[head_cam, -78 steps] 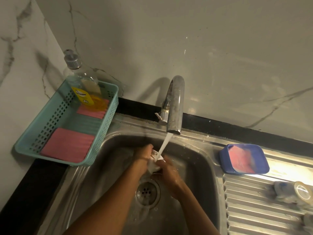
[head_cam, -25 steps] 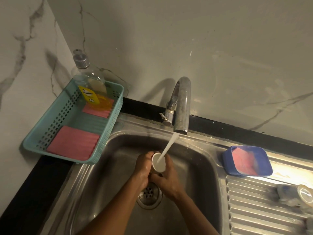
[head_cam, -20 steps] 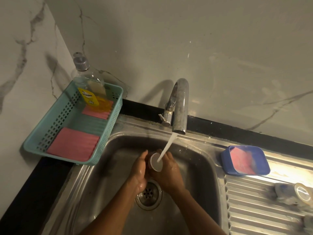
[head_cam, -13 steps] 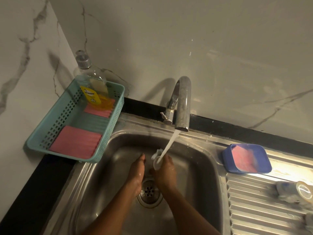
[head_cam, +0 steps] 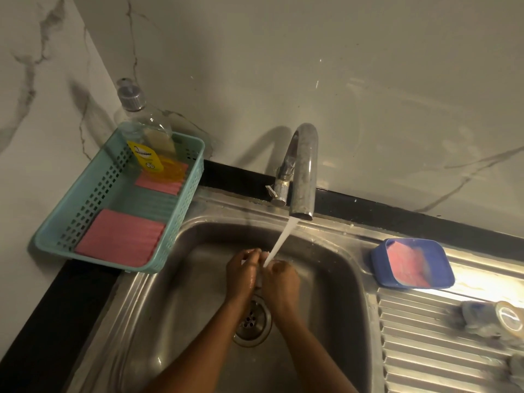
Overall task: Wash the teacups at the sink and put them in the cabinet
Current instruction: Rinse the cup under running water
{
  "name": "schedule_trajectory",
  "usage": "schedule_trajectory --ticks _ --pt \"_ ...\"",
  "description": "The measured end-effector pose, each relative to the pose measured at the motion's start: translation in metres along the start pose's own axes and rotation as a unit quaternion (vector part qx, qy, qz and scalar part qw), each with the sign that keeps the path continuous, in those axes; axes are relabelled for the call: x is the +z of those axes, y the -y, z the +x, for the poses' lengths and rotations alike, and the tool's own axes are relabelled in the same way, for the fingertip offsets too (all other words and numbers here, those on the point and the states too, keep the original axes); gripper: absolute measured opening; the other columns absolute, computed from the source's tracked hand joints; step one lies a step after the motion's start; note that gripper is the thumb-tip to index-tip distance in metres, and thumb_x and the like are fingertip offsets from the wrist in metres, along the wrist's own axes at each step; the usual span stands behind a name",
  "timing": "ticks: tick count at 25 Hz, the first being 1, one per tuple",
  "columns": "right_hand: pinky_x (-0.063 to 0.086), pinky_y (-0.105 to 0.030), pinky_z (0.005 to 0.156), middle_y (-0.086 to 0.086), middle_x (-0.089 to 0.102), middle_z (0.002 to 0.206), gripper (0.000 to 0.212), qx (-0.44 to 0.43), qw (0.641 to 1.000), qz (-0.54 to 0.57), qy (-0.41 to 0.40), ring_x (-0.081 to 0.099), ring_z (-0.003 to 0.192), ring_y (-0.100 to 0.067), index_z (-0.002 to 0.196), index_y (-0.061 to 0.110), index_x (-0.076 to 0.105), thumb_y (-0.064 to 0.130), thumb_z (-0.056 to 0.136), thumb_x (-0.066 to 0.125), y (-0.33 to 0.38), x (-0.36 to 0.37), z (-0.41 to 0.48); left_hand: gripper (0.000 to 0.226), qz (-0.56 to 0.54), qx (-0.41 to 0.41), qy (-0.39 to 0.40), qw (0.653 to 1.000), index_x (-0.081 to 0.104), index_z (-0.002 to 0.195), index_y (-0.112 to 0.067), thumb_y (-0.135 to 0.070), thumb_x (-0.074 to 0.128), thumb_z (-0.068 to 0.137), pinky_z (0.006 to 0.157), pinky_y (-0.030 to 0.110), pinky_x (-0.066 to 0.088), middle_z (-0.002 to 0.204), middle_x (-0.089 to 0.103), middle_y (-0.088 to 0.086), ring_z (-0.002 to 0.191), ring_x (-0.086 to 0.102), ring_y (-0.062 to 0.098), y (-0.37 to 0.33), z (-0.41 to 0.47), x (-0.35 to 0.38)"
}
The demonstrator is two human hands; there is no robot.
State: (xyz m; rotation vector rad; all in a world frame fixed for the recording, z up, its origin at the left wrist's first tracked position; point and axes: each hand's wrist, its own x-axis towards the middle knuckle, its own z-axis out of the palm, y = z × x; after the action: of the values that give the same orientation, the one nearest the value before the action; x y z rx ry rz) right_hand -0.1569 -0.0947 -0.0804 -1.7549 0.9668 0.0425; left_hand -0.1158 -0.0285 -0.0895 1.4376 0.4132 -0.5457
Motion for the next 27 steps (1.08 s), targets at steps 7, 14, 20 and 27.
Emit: schedule_trajectory --ticks 7,14,20,27 --pt "0.033 -0.036 0.117 0.007 0.061 0.132 0.041 -0.298 0.898 -0.185 0.265 0.048 0.13 -0.004 0.133 0.024 0.058 0.037 0.097 0.047 0.0 -0.046 -0.005 0.022 0.056 -0.126 0.093 0.986 0.071 0.078 -0.01 -0.024 0.059 0.09 0.058 0.03 0.052 0.068 0.067 0.007 0.061 0.063 0.021 -0.05 0.017 -0.012" --pt "0.057 -0.027 0.077 -0.002 0.072 0.104 0.017 -0.143 0.973 0.023 0.178 0.07 0.091 -0.012 0.116 0.014 0.064 0.015 0.103 0.053 0.014 -0.032 -0.013 0.038 -0.065 -0.18 0.108 0.976 0.072 0.098 -0.009 -0.04 0.051 0.097 0.063 0.03 0.047 0.085 0.071 0.013 0.073 0.064 0.024 -0.029 0.016 -0.013" --pt "0.06 -0.05 0.08 -0.009 0.075 0.094 0.024 -0.107 0.978 0.121 0.135 0.073 0.088 -0.024 0.103 0.012 0.069 0.023 0.106 0.048 0.008 -0.013 -0.027 0.041 -0.031 0.015 0.038 0.999 0.076 0.103 -0.01 -0.044 0.053 0.102 0.081 0.046 0.06 0.094 0.077 0.014 0.089 0.075 0.03 -0.006 -0.001 -0.015" --pt "0.049 -0.036 0.099 0.006 0.074 0.096 0.021 -0.192 0.966 -0.056 0.166 0.068 0.094 -0.002 0.106 0.017 0.068 0.02 0.106 0.047 -0.005 -0.039 -0.015 0.048 0.07 -0.148 0.066 0.984 0.079 0.099 -0.019 -0.058 0.051 0.095 0.091 0.042 0.057 0.092 0.078 0.008 0.091 0.072 0.025 -0.006 0.006 -0.009"
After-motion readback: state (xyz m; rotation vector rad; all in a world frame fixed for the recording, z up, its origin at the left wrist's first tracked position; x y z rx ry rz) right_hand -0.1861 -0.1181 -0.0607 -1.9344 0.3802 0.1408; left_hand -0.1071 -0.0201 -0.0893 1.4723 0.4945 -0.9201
